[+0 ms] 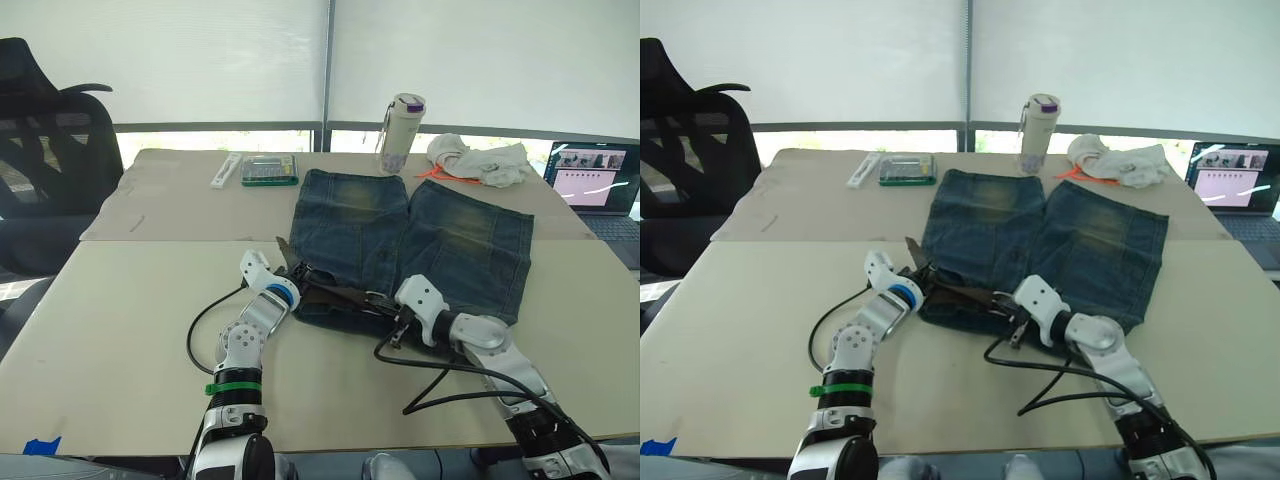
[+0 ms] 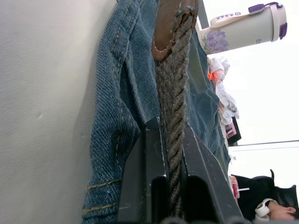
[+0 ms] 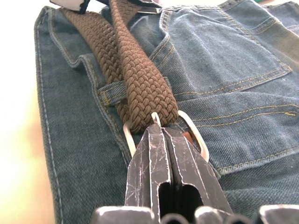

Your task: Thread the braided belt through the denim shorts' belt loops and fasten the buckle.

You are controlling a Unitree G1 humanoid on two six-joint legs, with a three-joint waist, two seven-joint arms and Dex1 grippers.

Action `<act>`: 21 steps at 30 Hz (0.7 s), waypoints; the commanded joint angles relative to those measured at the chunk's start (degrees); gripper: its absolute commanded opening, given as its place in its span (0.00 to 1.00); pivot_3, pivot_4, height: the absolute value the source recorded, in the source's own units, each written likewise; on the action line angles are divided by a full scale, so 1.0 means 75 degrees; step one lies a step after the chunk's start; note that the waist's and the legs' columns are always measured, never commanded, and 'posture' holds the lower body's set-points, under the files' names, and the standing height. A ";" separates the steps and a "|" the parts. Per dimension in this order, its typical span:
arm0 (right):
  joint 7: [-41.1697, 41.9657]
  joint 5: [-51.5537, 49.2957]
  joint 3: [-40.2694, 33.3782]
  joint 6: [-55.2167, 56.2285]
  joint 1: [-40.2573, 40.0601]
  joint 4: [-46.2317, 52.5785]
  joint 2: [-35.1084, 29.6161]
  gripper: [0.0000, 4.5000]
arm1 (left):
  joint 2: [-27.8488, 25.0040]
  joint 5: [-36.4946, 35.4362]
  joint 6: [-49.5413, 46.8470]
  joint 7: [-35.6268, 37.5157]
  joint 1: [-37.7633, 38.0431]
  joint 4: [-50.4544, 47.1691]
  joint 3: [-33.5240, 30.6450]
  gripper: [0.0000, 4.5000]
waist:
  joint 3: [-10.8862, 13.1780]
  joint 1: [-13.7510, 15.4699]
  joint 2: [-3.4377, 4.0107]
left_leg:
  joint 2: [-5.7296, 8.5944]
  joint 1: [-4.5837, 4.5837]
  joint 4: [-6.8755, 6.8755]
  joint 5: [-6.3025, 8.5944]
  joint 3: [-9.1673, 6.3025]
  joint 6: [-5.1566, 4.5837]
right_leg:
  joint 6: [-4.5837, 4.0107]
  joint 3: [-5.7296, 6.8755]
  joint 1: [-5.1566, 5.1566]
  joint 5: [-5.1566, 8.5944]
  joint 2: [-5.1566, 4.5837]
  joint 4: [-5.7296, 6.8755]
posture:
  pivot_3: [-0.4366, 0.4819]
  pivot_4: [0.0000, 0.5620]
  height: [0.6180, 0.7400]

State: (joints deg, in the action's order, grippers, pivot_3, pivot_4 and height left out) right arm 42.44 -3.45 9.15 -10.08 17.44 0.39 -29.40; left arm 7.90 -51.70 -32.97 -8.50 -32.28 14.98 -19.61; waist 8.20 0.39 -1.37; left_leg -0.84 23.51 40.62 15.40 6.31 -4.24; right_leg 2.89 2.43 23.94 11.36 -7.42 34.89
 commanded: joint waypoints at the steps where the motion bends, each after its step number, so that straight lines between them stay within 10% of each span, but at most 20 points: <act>1: 0.0135 0.0120 0.0029 0.0057 0.0095 -0.0309 -0.0127 0.00 | -0.0026 0.0190 0.0164 -0.0181 -0.0018 0.0165 -0.0198 0.00 | 0.0000 -0.0003 0.0000 | 0.0000 -0.0002 0.0000 0.0003 0.0000 -0.0005 | 0.0000 0.0000 -0.0001 0.0000 0.0000 0.0000 | 0.48 0.27 0.97; 21: 0.0862 0.0896 0.0894 -0.0533 0.0831 -0.1110 -0.0439 0.00 | 0.0016 0.0288 0.0471 -0.0429 0.0185 -0.0045 -0.0278 0.00 | -0.0028 -0.0041 -0.0014 | -0.0006 -0.0038 -0.0025 0.0009 0.0001 0.0009 | -0.0011 -0.0002 -0.0025 0.0001 0.0000 -0.0008 | 0.48 0.27 0.97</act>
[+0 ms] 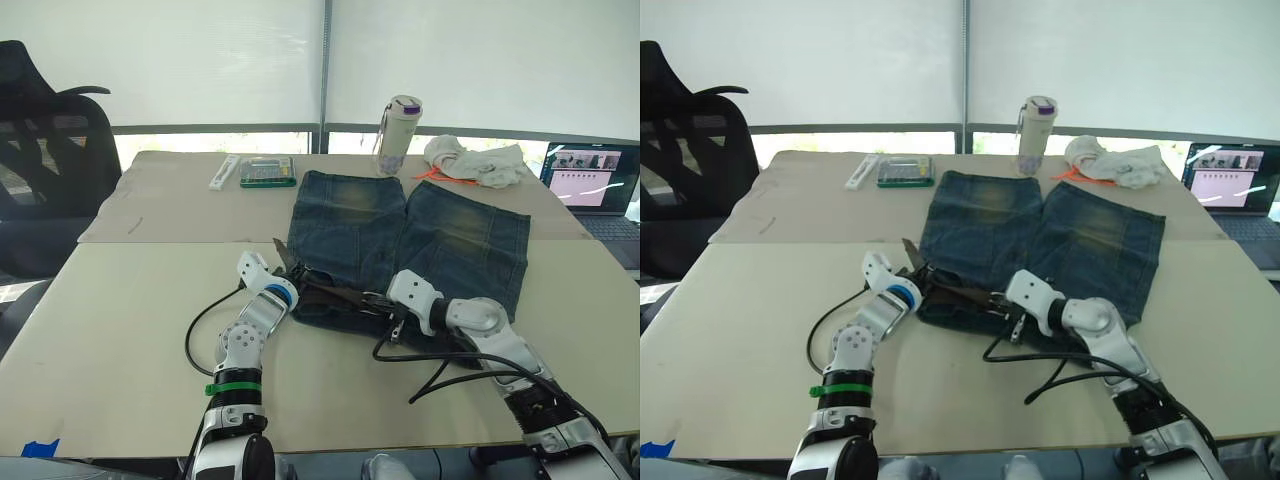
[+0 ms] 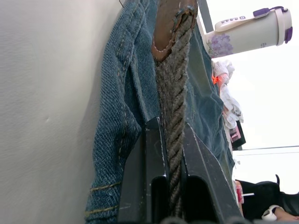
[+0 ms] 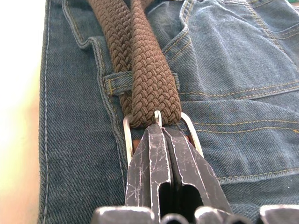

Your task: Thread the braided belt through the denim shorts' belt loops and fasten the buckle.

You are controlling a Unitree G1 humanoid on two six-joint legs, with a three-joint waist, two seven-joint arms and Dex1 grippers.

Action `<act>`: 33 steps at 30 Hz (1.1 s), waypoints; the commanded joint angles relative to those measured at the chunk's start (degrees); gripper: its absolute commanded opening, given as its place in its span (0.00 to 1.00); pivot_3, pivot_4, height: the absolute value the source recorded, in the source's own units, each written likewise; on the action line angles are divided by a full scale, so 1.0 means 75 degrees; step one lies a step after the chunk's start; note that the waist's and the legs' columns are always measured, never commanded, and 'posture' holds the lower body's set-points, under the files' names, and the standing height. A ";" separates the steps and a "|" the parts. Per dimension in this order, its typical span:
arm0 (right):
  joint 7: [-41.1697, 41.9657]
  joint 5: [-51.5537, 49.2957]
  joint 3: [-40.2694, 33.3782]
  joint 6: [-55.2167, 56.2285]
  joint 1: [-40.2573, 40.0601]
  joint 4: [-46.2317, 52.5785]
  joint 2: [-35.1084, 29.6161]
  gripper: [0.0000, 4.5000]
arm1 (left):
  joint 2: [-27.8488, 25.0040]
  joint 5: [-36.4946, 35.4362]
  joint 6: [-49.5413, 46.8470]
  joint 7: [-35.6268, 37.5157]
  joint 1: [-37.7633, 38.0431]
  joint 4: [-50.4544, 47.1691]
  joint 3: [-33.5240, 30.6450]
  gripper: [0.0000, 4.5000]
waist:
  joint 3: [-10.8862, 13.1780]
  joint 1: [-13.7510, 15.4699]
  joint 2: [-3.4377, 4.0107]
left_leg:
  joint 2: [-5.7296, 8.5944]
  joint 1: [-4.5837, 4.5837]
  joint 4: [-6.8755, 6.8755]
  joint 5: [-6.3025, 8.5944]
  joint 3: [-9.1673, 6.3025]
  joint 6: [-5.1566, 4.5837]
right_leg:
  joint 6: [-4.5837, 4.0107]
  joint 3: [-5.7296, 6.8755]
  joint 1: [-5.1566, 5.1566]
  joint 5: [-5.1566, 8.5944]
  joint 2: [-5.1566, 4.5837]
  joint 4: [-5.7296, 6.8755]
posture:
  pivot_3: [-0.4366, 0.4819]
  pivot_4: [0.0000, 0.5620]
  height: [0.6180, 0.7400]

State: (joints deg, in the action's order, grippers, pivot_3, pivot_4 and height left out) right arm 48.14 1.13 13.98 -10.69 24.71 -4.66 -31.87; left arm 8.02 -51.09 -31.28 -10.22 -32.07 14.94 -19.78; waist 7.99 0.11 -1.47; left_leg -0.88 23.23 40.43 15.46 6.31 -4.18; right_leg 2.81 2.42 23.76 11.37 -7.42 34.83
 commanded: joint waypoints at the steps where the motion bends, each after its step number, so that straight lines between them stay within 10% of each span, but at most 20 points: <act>1: 0.0094 0.0349 0.0278 -0.0515 -0.0093 -0.0493 -0.0132 0.00 | 0.0003 0.0191 0.0257 -0.0215 0.0172 -0.0051 -0.0258 0.00 | -0.0003 -0.0010 -0.0001 | 0.0000 -0.0011 -0.0011 0.0001 0.0000 -0.0001 | -0.0001 0.0000 -0.0010 0.0001 0.0000 -0.0007 | 0.48 0.27 0.97; 26: 0.0266 0.0495 0.0762 -0.1162 0.0128 -0.0609 -0.0280 0.00 | 0.0067 -0.0653 0.0811 -0.0897 0.0236 0.0051 -0.0738 0.00 | -0.0044 -0.0115 0.0005 | -0.0015 -0.0115 -0.0100 0.0044 0.0003 0.0039 | -0.0027 0.0014 -0.0096 -0.0004 -0.0001 -0.0086 | 0.48 0.27 0.97; 33: 0.0183 0.0672 0.0903 -0.1278 0.0257 -0.0753 -0.0169 0.00 | -0.0389 -0.0506 -0.0079 0.1223 -0.0305 -0.1229 0.0792 0.00 | -0.0037 -0.0104 -0.0006 | -0.0014 -0.0101 -0.0097 0.0044 0.0002 0.0040 | -0.0028 0.0023 -0.0089 -0.0004 -0.0001 -0.0089 | 0.48 0.27 0.97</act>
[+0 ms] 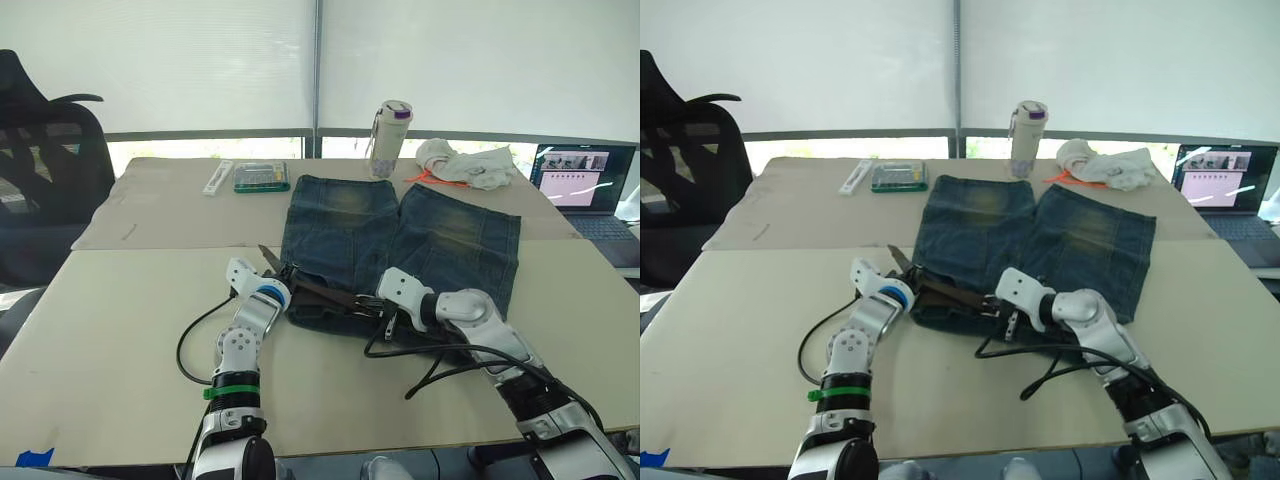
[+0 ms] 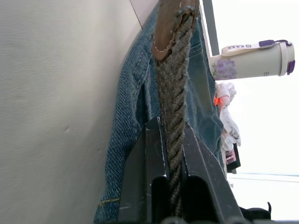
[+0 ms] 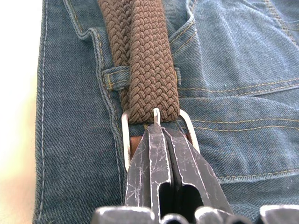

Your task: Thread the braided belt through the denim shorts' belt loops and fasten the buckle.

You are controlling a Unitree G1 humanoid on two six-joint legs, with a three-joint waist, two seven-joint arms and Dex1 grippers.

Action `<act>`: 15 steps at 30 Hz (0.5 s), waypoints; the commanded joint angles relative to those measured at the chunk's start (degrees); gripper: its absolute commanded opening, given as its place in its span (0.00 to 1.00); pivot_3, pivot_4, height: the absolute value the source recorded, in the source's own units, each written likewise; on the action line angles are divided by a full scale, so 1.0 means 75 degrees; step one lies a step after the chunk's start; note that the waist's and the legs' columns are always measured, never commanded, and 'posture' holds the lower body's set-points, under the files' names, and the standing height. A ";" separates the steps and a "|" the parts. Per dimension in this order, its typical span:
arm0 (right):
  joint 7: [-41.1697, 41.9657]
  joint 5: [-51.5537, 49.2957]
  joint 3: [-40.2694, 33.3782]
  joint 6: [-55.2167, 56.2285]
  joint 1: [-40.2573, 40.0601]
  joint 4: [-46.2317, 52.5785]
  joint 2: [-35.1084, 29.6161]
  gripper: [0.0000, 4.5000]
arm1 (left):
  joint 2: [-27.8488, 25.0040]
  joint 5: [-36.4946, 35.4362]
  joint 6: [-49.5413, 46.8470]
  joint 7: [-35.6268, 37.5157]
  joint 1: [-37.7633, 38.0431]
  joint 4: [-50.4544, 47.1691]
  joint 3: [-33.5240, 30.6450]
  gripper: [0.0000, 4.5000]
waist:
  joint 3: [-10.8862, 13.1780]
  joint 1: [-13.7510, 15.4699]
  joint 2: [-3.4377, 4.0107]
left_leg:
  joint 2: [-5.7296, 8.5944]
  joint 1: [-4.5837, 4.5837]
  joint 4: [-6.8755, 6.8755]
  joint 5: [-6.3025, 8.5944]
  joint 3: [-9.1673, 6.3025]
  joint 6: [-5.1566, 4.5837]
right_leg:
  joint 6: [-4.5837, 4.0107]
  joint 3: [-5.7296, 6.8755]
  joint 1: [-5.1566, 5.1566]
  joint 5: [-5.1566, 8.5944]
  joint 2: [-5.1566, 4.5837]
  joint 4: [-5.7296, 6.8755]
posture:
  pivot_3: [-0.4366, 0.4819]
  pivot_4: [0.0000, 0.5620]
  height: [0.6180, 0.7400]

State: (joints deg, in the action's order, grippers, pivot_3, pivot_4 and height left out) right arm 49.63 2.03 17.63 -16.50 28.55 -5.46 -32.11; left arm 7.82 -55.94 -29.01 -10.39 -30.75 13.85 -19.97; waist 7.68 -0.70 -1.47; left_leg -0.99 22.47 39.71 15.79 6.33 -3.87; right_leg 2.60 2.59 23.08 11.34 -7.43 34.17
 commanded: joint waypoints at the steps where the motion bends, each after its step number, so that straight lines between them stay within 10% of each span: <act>1: -0.0034 0.0564 0.0433 -0.0507 -0.0230 -0.0682 -0.0098 0.00 | -0.0511 0.0272 -0.0529 0.1687 -0.0642 -0.1265 0.1154 0.00 | 0.0005 0.0003 -0.0008 | 0.0001 0.0017 0.0003 -0.0001 -0.0002 0.0007 | -0.0001 0.0007 0.0013 -0.0001 0.0000 0.0000 | 0.48 0.27 0.97; 15: -0.0391 0.0621 0.0312 -0.0674 -0.0450 -0.0459 0.0148 0.00 | -0.0921 0.1764 -0.1027 0.5398 -0.1138 -0.1570 0.4040 0.00 | 0.0003 0.0015 -0.0005 | -0.0001 0.0024 0.0004 -0.0021 -0.0009 -0.0030 | -0.0015 0.0011 0.0009 0.0004 0.0002 -0.0013 | 0.48 0.27 0.97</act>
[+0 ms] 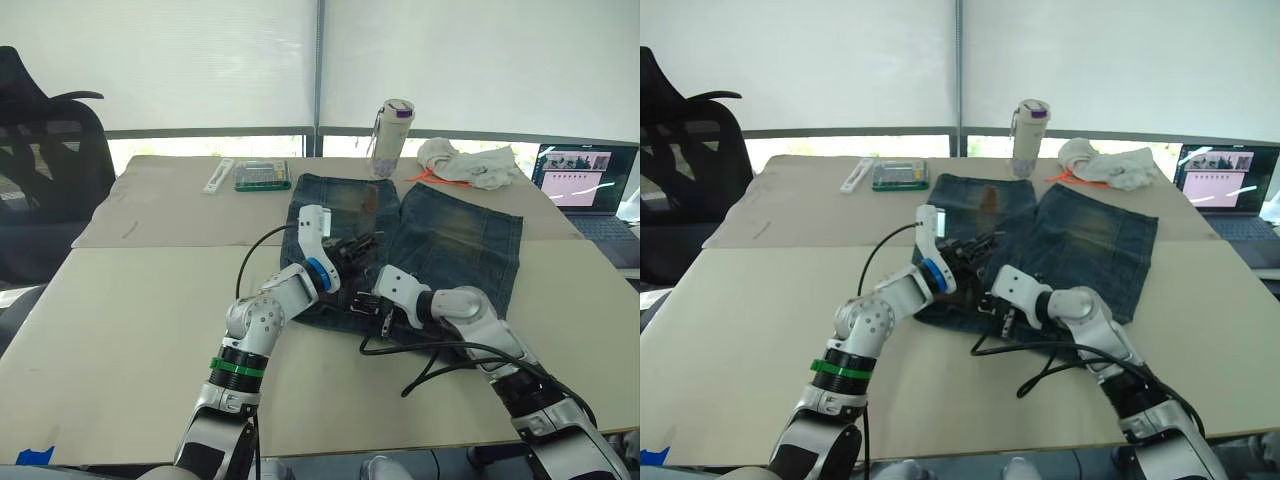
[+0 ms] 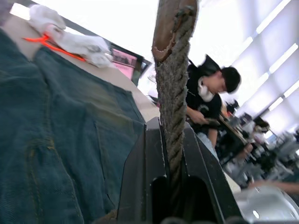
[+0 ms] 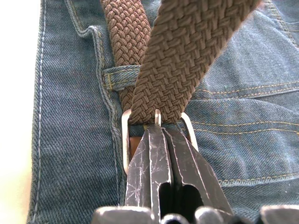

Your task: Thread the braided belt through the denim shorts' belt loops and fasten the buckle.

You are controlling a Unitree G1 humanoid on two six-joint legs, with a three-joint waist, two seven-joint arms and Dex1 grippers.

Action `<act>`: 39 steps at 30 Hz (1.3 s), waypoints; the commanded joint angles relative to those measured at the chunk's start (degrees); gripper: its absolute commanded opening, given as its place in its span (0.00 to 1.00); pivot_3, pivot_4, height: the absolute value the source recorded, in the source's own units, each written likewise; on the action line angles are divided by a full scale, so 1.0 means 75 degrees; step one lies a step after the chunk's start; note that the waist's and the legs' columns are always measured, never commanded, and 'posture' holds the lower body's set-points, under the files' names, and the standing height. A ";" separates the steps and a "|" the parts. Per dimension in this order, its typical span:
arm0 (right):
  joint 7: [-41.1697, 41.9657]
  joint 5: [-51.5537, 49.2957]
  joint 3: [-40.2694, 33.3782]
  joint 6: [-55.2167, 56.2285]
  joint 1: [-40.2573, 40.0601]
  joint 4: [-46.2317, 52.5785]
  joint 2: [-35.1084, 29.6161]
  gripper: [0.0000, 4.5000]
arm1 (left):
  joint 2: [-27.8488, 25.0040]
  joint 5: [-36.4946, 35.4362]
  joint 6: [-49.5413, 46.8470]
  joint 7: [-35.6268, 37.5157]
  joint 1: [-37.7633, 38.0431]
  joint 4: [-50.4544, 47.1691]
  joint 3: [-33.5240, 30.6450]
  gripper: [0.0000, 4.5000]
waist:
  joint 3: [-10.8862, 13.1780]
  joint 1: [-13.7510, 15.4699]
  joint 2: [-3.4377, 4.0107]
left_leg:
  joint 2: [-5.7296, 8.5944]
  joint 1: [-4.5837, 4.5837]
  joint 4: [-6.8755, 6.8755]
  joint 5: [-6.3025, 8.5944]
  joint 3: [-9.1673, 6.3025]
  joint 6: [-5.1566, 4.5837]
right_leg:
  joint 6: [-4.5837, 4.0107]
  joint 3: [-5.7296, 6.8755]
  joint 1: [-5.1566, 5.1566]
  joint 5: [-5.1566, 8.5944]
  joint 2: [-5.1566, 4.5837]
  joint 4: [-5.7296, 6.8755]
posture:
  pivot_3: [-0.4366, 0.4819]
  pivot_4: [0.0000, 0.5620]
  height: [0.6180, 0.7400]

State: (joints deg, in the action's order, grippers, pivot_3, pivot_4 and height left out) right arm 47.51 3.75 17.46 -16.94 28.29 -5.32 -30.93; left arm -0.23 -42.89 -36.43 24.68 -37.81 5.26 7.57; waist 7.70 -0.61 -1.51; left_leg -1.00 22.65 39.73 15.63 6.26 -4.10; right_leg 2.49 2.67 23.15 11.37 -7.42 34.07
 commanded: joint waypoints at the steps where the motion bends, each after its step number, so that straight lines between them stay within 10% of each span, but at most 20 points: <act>1: -0.0130 0.0383 0.0317 -0.0655 -0.0462 -0.0424 -0.0012 0.00 | 0.0168 -0.0032 -0.0100 0.0910 -0.0173 -0.0487 0.0402 0.00 | 0.0000 0.0008 0.0001 | 0.0001 0.0001 0.0001 0.0002 0.0000 -0.0002 | -0.0023 -0.0001 0.0002 0.0013 -0.0003 0.0000 | 0.48 0.27 0.97; 12: -0.0345 0.0337 0.0256 -0.0892 -0.0649 -0.0115 0.0033 0.00 | -0.0197 0.0018 -0.0771 0.2637 0.0203 -0.1080 0.1084 0.00 | 0.0001 0.0039 0.0005 | -0.0002 0.0013 -0.0003 -0.0002 -0.0008 -0.0002 | -0.0034 0.0005 0.0012 0.0025 -0.0005 0.0001 | 0.48 0.27 0.97; 24: -0.0378 0.0357 0.0169 -0.1027 -0.0740 0.0056 0.0067 0.00 | 0.0514 0.0401 0.0017 0.0601 -0.0453 0.1117 -0.1403 0.00 | -0.0004 0.0144 -0.0004 | 0.0001 0.0009 0.0007 0.0006 -0.0017 -0.0022 | -0.0039 0.0007 0.0003 0.0028 -0.0016 -0.0004 | 0.48 0.27 0.97; 39: -0.0505 0.0264 0.0073 -0.1122 -0.0848 0.0208 0.0017 0.00 | 0.0219 0.0795 0.0381 0.0523 -0.0755 0.2050 -0.2002 0.00 | -0.0004 0.0138 -0.0004 | -0.0002 0.0025 0.0003 0.0007 -0.0024 -0.0011 | 0.0003 0.0020 0.0017 0.0002 -0.0013 -0.0003 | 0.48 0.27 0.97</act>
State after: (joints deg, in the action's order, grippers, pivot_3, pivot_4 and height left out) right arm 43.66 3.79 15.97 -21.45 24.56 0.00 -30.21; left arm 1.12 -37.08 -34.91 27.81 -41.97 21.41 -7.47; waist 7.68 0.43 -1.54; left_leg -1.01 22.84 39.76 15.74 6.08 -4.08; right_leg 2.51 2.82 23.28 11.38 -7.52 34.05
